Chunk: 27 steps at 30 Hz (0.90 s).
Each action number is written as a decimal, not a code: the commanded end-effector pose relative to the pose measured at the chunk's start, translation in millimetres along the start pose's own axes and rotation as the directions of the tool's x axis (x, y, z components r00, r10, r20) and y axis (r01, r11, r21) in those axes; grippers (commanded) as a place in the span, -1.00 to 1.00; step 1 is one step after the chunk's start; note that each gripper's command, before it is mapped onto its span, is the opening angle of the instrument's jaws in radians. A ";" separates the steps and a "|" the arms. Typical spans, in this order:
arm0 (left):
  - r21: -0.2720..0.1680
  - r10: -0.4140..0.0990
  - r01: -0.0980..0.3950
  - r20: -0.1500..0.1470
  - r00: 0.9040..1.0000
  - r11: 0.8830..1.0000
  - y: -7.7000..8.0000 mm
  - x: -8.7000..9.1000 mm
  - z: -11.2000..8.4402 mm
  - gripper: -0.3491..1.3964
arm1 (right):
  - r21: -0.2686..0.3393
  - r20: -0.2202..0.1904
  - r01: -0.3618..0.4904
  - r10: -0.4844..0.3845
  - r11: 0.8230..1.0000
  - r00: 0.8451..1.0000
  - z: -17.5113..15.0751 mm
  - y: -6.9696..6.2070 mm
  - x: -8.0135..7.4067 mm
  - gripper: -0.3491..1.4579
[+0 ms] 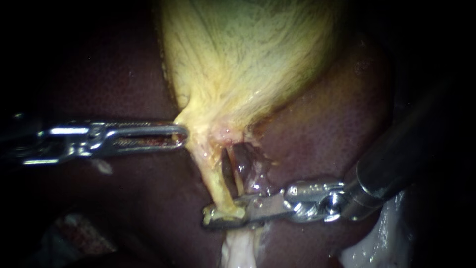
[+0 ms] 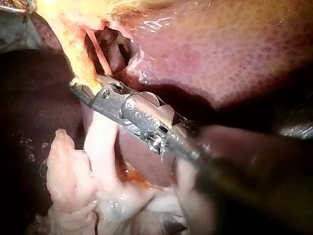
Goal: Going back first clip left tube
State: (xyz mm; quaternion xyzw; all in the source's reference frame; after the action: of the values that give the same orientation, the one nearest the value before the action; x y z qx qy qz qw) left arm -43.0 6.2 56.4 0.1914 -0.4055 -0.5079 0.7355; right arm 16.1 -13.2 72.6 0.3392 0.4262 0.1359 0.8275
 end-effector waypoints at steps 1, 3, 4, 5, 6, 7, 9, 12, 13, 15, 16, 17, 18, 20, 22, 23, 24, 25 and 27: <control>0.000 0.000 0.000 0.000 1.000 1.000 0.0 0.0 0.0 -0.92 | 0.000 0.001 0.000 0.000 1.000 1.000 0.0 0.0 0.0 -1.00; 0.000 0.000 0.000 0.000 1.000 1.000 0.0 0.0 0.0 -0.92 | 0.000 0.001 0.000 0.000 1.000 1.000 0.0 0.0 0.0 -1.00; 0.000 0.000 0.000 0.000 1.000 1.000 0.0 0.0 0.0 -0.92 | 0.000 0.001 0.000 0.000 1.000 1.000 0.0 0.0 0.0 -1.00; 0.000 0.000 0.000 0.000 1.000 1.000 0.0 0.0 0.0 -0.92 | 0.000 0.001 0.000 0.000 1.000 1.000 0.0 0.0 0.0 -1.00; 0.000 0.000 0.000 0.000 1.000 1.000 0.0 0.0 0.0 -0.92 | -0.001 0.004 0.000 0.000 1.000 1.000 0.0 0.0 0.0 -1.00; 0.000 0.000 0.000 0.000 1.000 1.000 0.0 0.0 0.0 -0.92 | -0.001 0.004 0.000 0.000 1.000 1.000 0.0 0.0 0.0 -1.00; 0.000 0.000 0.000 0.000 1.000 1.000 0.0 0.0 0.0 -0.92 | -0.001 0.004 0.000 0.000 1.000 1.000 0.0 0.0 0.0 -1.00; 0.000 0.000 0.000 0.000 1.000 1.000 0.0 0.0 0.0 -0.92 | -0.001 0.004 0.000 0.000 1.000 1.000 0.0 0.0 0.0 -1.00; 0.000 0.000 0.000 0.000 1.000 1.000 0.0 0.0 0.0 -0.92 | -0.001 0.004 0.000 0.000 1.000 1.000 0.0 0.0 0.0 -1.00; 0.000 0.000 0.000 0.000 1.000 1.000 0.0 0.0 -0.1 -0.92 | -0.001 0.004 -0.006 0.006 1.000 1.000 0.0 0.0 0.1 -1.00; 0.000 0.000 0.000 0.000 1.000 1.000 0.0 0.0 -0.1 -0.92 | -0.001 0.007 0.017 -0.017 1.000 1.000 0.0 -0.1 0.2 -1.00; 0.000 0.000 0.000 0.000 1.000 1.000 -0.1 0.0 -0.1 -0.92 | 0.001 -0.002 0.017 -0.017 1.000 1.000 0.1 -0.2 0.3 -0.80; 0.000 0.000 0.000 0.000 1.000 1.000 -0.1 0.0 -0.1 -0.92 | -0.002 -0.011 0.040 -0.040 0.999 0.999 0.2 -0.2 0.4 -0.59; 0.000 0.000 0.000 0.000 1.000 1.000 -0.1 0.0 -0.1 -0.92 | -0.007 -0.031 0.111 -0.111 0.994 0.993 0.5 -0.2 0.7 -0.19; 0.000 0.000 0.000 0.000 1.000 1.000 -0.1 0.0 -0.2 -0.92 | -0.008 -0.053 0.162 -0.162 0.987 0.985 0.9 -0.1 1.0 -0.06; 0.000 0.000 0.000 0.000 1.000 1.000 -0.1 0.0 -0.2 -0.92 | -0.012 -0.064 0.185 -0.185 0.983 0.981 1.1 0.0 1.1 -0.02; 0.000 0.000 0.000 0.000 1.000 1.000 -0.2 0.0 -0.2 -0.92 | -0.019 -0.073 0.202 -0.203 0.979 0.977 1.2 0.0 1.2 0.01; 0.000 0.000 0.000 0.000 1.000 1.000 -0.2 0.0 -0.2 -0.92 | -0.034 -0.079 0.212 -0.214 0.977 0.974 1.2 0.1 1.2 0.02; 0.000 0.000 0.000 0.000 1.000 1.000 -0.2 0.0 -0.2 -0.92 | -0.075 -0.084 0.247 -0.253 0.966 0.964 1.4 0.2 1.4 0.05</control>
State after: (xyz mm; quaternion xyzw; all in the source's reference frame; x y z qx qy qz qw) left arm -42.9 6.1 56.1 0.1914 -0.4056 -0.5079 0.7354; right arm 18.1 -12.9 72.5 0.2400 0.5003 0.0570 0.8300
